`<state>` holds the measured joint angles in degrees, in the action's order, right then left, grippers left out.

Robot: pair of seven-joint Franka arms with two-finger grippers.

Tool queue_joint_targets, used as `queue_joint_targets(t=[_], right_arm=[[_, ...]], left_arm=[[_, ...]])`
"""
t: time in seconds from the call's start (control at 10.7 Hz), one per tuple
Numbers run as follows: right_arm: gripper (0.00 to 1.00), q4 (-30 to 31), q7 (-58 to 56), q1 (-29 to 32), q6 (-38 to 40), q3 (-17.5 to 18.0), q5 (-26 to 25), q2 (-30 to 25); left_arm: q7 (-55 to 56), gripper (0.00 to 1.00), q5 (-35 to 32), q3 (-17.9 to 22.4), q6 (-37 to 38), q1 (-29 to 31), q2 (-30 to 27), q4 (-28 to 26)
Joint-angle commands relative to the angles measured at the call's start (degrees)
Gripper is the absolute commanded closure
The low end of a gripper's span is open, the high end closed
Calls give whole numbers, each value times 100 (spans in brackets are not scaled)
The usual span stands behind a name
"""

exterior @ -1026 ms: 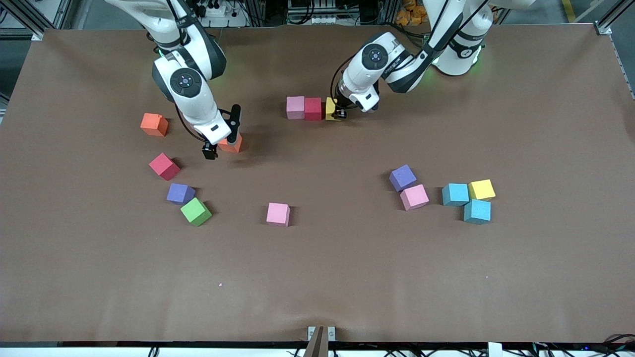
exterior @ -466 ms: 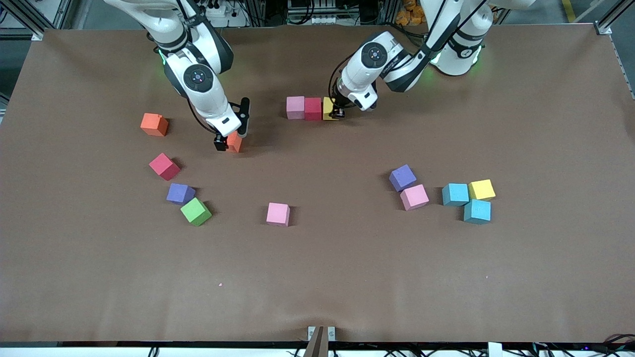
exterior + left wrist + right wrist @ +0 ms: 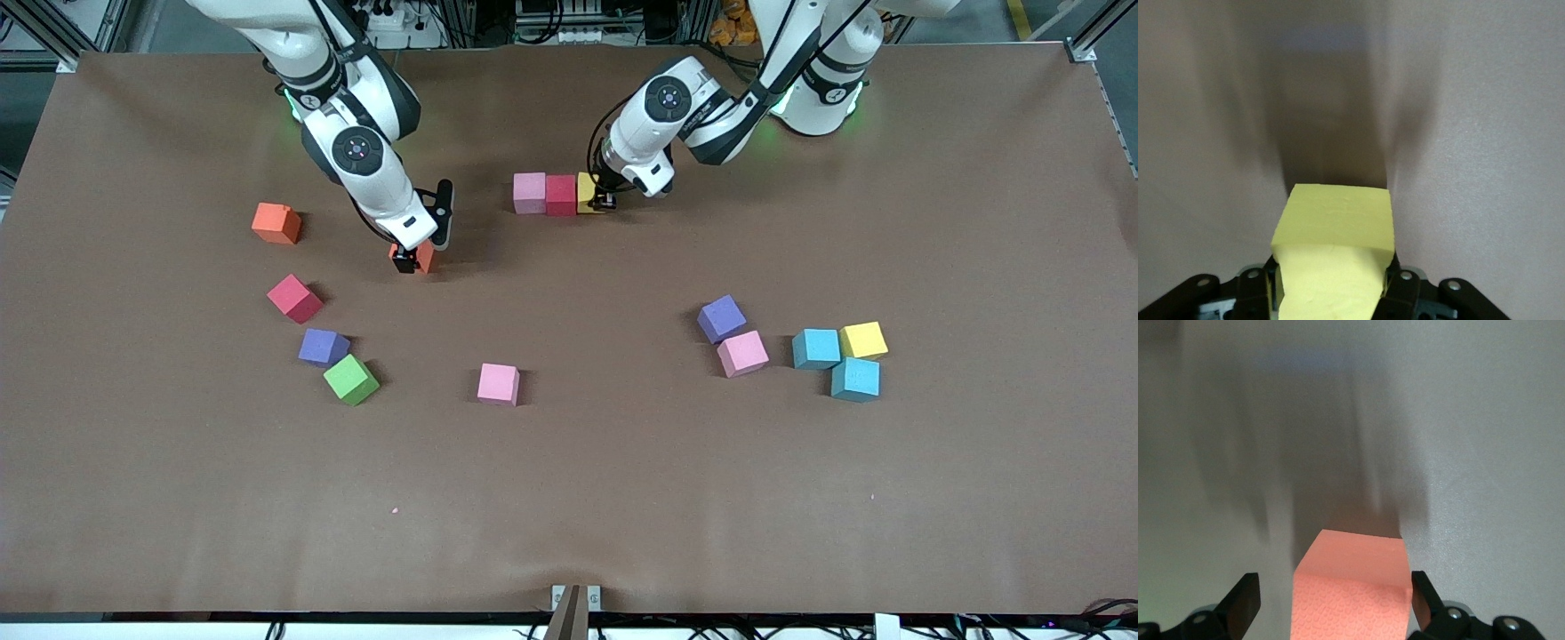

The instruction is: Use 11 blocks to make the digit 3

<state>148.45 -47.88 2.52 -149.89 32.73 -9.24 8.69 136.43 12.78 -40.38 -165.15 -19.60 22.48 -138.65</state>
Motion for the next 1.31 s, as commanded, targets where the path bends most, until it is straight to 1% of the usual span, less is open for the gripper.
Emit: queue_joint_targets(t=[0.0,0.28,0.75,0.84,0.93,1.03,1.21], right_arm=[[0,141,-10,213,-111,32,116,-43],[0,158,-2,389,-111,23,116,-34],[0,158,244,390,-102,23,116,27],[0,149,227,355,-93,23,107,45],[0,158,244,337,-102,32,107,62],[0,158,244,329,-111,32,107,71],[0,149,244,329,-189,32,107,132]], left_arm=[[42,75,155,-14,-105,-35,28,4],[42,75,155,-14,-114,-87,116,31],[42,72,155,-5,-184,-114,169,31],[42,65,155,-5,-184,-114,169,31],[42,40,155,-5,-184,-105,169,31],[33,0,155,-5,-184,-114,169,31],[42,0,146,-14,-141,-96,90,31]])
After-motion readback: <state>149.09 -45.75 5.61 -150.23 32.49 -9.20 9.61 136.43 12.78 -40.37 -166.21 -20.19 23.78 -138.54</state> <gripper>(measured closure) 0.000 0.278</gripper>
